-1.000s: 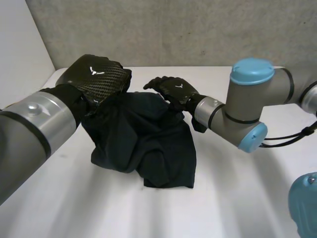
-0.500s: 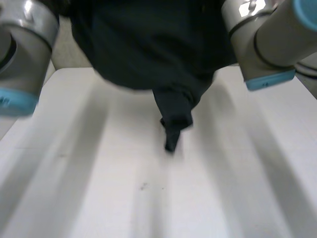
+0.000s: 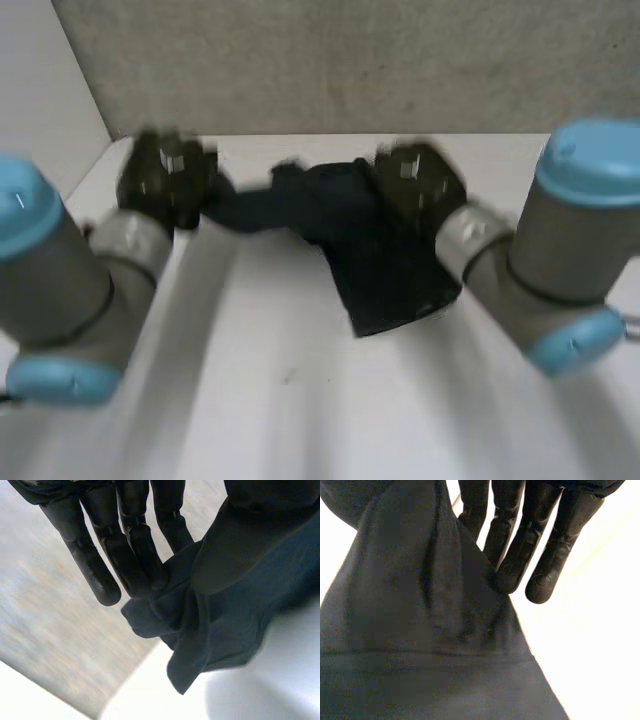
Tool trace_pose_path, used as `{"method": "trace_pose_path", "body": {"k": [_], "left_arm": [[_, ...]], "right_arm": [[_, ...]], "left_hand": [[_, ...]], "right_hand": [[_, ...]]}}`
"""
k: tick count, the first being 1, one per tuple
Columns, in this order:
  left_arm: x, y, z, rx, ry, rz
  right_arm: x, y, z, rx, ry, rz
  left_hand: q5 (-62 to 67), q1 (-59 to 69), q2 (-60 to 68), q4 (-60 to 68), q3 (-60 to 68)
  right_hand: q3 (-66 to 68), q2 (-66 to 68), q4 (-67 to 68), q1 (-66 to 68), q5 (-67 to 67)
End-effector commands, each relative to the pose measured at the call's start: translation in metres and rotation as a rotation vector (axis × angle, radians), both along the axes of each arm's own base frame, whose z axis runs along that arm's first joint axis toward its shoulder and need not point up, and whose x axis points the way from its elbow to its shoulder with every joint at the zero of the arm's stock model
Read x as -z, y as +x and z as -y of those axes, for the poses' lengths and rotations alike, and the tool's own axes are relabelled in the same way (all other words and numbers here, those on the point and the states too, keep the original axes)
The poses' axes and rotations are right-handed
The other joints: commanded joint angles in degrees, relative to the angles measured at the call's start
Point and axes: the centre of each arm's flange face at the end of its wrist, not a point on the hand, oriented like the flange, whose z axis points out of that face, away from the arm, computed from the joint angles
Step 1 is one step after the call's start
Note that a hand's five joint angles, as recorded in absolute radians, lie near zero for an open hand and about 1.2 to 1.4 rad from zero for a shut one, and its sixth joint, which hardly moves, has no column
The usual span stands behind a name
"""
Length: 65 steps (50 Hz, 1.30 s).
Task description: Fold the shorts.
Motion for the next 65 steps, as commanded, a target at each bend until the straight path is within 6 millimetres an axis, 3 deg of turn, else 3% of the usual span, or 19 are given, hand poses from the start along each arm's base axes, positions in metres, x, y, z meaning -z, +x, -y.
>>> {"method": "trace_pose_path", "body": {"k": [1, 2, 4, 7, 11, 18, 23, 29, 35, 38, 43, 54, 65], "left_arm": [[0.056, 0.018, -0.033, 0.003, 0.177, 0.092], [0.056, 0.019, -0.034, 0.001, 0.178, 0.092], [0.052, 0.020, -0.035, -0.001, 0.169, 0.088], [0.047, 0.021, -0.034, -0.005, 0.154, 0.080], [0.037, 0.026, -0.032, -0.022, 0.126, 0.063], [0.027, 0.030, -0.033, -0.035, 0.105, 0.031], [0.025, 0.031, -0.032, -0.041, 0.119, -0.015], [0.025, 0.032, -0.030, -0.045, 0.127, -0.036], [0.026, 0.032, -0.030, -0.043, 0.127, -0.037], [0.026, 0.032, -0.030, -0.043, 0.127, -0.037], [0.026, 0.032, -0.029, -0.046, 0.127, -0.037], [0.026, 0.034, -0.027, -0.054, 0.128, -0.037], [0.027, 0.034, -0.027, -0.054, 0.131, -0.040]], "right_arm": [[0.054, -0.017, -0.032, -0.028, 0.233, -0.110], [0.055, -0.018, -0.033, -0.027, 0.240, -0.109], [0.054, -0.019, -0.034, -0.013, 0.269, -0.080], [0.038, -0.022, -0.034, 0.015, 0.304, 0.016], [0.020, -0.028, -0.039, 0.049, 0.396, 0.165], [0.016, -0.057, -0.033, 0.188, 0.592, 0.299], [0.028, -0.069, -0.049, 0.242, 0.700, 0.263], [0.041, -0.073, -0.060, 0.264, 0.732, 0.247], [0.049, -0.074, -0.055, 0.323, 0.657, 0.260], [0.052, -0.069, -0.059, 0.318, 0.653, 0.249], [0.066, -0.051, -0.082, 0.254, 0.679, 0.191], [0.075, -0.040, -0.112, 0.218, 0.634, 0.131], [0.102, -0.028, -0.113, 0.205, 0.596, 0.073]], "left_hand": [[14.39, 13.82, 11.17, 11.16, 11.63], [14.39, 13.82, 11.17, 11.16, 11.63], [14.39, 13.82, 11.17, 11.16, 11.63], [14.39, 13.82, 11.17, 11.16, 11.63], [14.39, 13.82, 11.17, 11.16, 11.63], [14.39, 13.82, 11.17, 11.16, 11.63], [14.39, 13.82, 11.17, 11.16, 11.63], [14.39, 13.82, 11.17, 11.16, 11.63], [14.39, 13.82, 11.17, 11.16, 11.63], [14.39, 13.82, 11.17, 11.16, 11.63], [14.39, 13.82, 11.17, 11.16, 11.63], [14.39, 13.82, 11.17, 11.16, 11.63], [14.39, 13.82, 11.17, 11.16, 11.63]], "right_hand": [[2.57, 3.47, 1.91, 14.70, 5.15], [-2.96, -2.06, -3.62, 9.17, -0.38], [-29.50, -28.59, -30.15, -17.36, -26.91], [-48.03, -47.12, -48.69, -35.90, -45.45], [-55.31, -54.40, -55.96, -43.17, -52.72], [-55.34, -54.43, -56.00, -43.20, -52.75], [-55.50, -54.60, -56.16, -43.37, -52.92], [-55.33, -54.43, -55.99, -43.20, -52.75], [-52.99, -52.08, -53.65, -40.85, -50.40], [-52.14, -51.24, -52.80, -40.01, -49.56], [-47.62, -46.72, -48.28, -35.49, -45.04], [-32.46, -31.55, -33.12, -20.33, -29.87], [-33.46, -32.56, -34.12, -21.33, -30.88]]}}
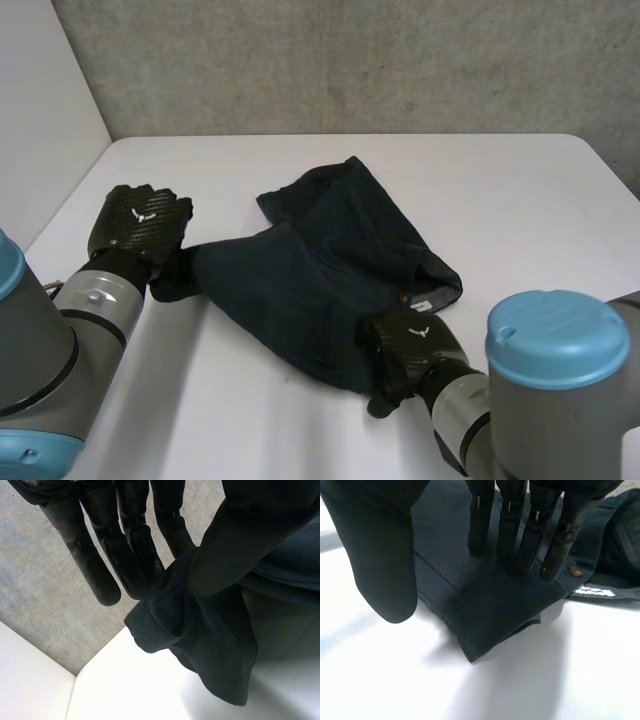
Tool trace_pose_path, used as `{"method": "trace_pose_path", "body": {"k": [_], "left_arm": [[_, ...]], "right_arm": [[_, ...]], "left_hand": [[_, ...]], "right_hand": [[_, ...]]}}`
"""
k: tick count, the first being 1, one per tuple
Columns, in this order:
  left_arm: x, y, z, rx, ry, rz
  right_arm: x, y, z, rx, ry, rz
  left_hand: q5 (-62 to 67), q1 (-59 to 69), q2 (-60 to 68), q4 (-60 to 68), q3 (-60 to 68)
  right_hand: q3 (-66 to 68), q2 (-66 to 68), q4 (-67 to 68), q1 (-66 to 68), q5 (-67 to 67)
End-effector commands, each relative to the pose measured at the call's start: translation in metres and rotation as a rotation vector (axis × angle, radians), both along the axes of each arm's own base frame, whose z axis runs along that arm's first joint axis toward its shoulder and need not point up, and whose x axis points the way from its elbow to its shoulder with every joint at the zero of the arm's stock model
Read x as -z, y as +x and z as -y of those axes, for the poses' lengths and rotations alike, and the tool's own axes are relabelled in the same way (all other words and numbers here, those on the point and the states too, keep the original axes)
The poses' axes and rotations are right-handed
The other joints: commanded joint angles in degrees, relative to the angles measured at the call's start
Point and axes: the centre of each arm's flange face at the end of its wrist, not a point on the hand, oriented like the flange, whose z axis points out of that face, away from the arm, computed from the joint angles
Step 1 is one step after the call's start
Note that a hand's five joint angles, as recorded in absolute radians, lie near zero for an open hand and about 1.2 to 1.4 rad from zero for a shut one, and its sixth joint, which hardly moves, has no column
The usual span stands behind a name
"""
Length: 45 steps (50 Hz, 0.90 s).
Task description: Fold the shorts.
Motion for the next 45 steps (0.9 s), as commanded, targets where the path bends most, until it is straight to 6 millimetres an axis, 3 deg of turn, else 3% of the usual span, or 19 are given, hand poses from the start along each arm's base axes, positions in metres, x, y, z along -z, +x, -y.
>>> {"method": "trace_pose_path", "body": {"k": [1, 14, 16, 17, 18, 23, 24, 28, 29, 33, 34, 35, 38, 39, 41, 45], "left_arm": [[0.000, 0.000, 0.000, 0.000, -0.001, -0.002], [0.000, 0.000, 0.001, 0.000, 0.001, -0.001], [0.000, 0.000, 0.001, 0.000, -0.001, -0.002], [0.000, 0.000, 0.001, 0.000, 0.001, -0.001], [0.000, 0.000, 0.001, 0.000, 0.001, -0.001], [-0.001, 0.000, 0.000, 0.000, -0.001, -0.002], [-0.002, 0.000, 0.000, -0.001, -0.004, -0.002], [-0.012, 0.001, -0.003, -0.001, -0.026, -0.009], [-0.022, 0.002, -0.005, -0.001, -0.049, -0.020], [-0.058, 0.006, -0.010, -0.006, -0.130, -0.049], [-0.066, 0.007, -0.011, -0.006, -0.148, -0.057], [-0.084, 0.009, -0.014, -0.006, -0.183, -0.072], [-0.111, 0.011, -0.021, -0.003, -0.221, -0.090], [-0.128, 0.014, -0.027, 0.000, -0.240, -0.101], [-0.144, 0.015, -0.034, 0.005, -0.261, -0.114], [-0.184, 0.018, -0.053, 0.026, -0.327, -0.147]], "right_arm": [[0.023, 0.009, 0.003, -0.009, -0.040, -0.050], [0.042, 0.020, 0.017, 0.026, -0.121, -0.119], [0.043, 0.021, 0.018, 0.027, -0.127, -0.117], [0.043, 0.022, 0.020, 0.030, -0.136, -0.114], [0.043, 0.022, 0.021, 0.032, -0.142, -0.110], [0.026, 0.026, 0.032, 0.048, -0.225, -0.060], [0.019, 0.027, 0.034, 0.045, -0.247, -0.054], [-0.040, 0.026, 0.043, 0.038, -0.419, -0.045], [-0.064, 0.021, 0.053, 0.052, -0.491, -0.062], [-0.121, 0.002, 0.078, 0.098, -0.657, -0.154], [-0.148, -0.002, 0.079, 0.104, -0.728, -0.181], [-0.163, -0.004, 0.077, 0.105, -0.765, -0.190], [-0.212, -0.013, 0.066, 0.117, -0.868, -0.216], [-0.222, -0.015, 0.063, 0.120, -0.886, -0.223], [-0.244, -0.019, 0.054, 0.120, -0.916, -0.230], [-0.267, -0.024, 0.049, 0.123, -0.931, -0.230]], "left_hand": [[14.39, 13.82, 11.17, 11.16, 11.63], [14.39, 13.82, 11.17, 11.16, 11.63], [14.39, 13.82, 11.17, 11.16, 11.63], [14.39, 13.82, 11.17, 11.16, 11.63], [14.39, 13.82, 11.17, 11.16, 11.63], [14.39, 13.82, 11.17, 11.16, 11.63], [14.39, 13.82, 11.17, 11.16, 11.63], [14.39, 13.82, 11.17, 11.16, 11.63], [14.39, 13.82, 11.17, 11.16, 11.63], [14.39, 13.82, 11.17, 11.16, 11.63], [14.39, 13.82, 11.17, 11.16, 11.63], [14.39, 13.82, 11.17, 11.16, 11.63], [14.39, 13.82, 11.17, 11.16, 11.63], [14.39, 13.82, 11.17, 11.16, 11.63], [14.39, 13.82, 11.17, 11.16, 11.63], [14.39, 13.82, 11.17, 11.16, 11.63]], "right_hand": [[4.16, 4.22, 4.24, 8.79, 5.54], [8.85, 8.91, 8.93, 13.48, 10.23], [15.88, 15.94, 15.97, 20.52, 17.27], [38.41, 38.47, 38.49, 43.04, 39.80], [48.63, 48.69, 48.71, 53.26, 50.01], [49.51, 49.57, 49.59, 54.14, 50.90], [49.51, 49.57, 49.59, 54.14, 50.90], [49.51, 49.57, 49.59, 54.14, 50.90], [49.51, 49.57, 49.59, 54.14, 50.90], [49.51, 49.57, 49.59, 54.14, 50.90], [49.51, 49.57, 49.59, 54.14, 50.90], [49.51, 49.57, 49.59, 54.14, 50.90], [49.51, 49.57, 49.59, 54.14, 50.90], [49.51, 49.57, 49.59, 54.14, 50.90], [49.51, 49.57, 49.59, 54.14, 50.90], [49.51, 49.57, 49.59, 54.14, 50.90]]}}
